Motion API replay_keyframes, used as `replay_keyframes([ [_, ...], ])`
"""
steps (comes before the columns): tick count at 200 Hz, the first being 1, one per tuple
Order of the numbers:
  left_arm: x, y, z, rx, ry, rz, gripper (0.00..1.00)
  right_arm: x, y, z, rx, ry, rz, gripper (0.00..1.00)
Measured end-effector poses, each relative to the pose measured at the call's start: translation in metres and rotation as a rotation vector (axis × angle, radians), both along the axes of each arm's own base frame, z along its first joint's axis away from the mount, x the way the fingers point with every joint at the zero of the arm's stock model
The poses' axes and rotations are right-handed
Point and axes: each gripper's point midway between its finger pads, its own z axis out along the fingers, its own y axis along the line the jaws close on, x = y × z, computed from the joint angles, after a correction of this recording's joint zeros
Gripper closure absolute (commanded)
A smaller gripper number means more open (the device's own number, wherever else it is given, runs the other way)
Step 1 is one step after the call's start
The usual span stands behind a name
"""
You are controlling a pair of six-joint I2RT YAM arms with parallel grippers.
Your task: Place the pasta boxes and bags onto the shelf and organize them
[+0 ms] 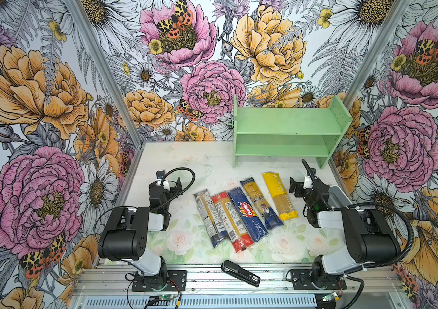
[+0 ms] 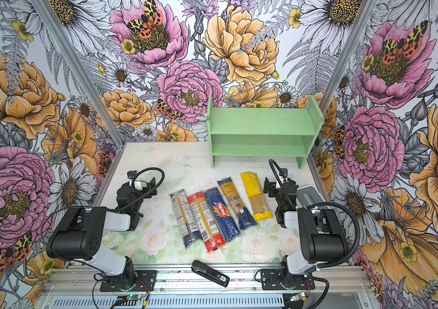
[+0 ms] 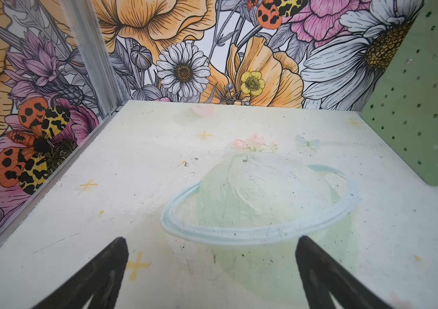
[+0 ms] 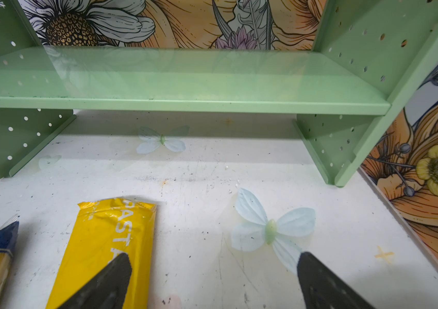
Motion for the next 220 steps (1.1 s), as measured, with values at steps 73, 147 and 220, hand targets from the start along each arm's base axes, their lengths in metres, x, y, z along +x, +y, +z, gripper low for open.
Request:
replay_keyframes([
  [73,-0.019,-0.013,0.010,0.040,-0.066,-0.005,0.01,-0.005,-0.002,0.002,-0.005,0.004,-0.015,0.05],
  [147,-0.017,-0.048,0.094,0.081,-0.152,-0.076,0.01,-0.007,0.028,0.076,0.033,0.004,0.088,0.06],
  [220,-0.026,-0.101,0.115,-0.084,0.055,-0.168,0.01,-0.044,0.103,0.119,0.172,0.121,0.330,0.05],
])
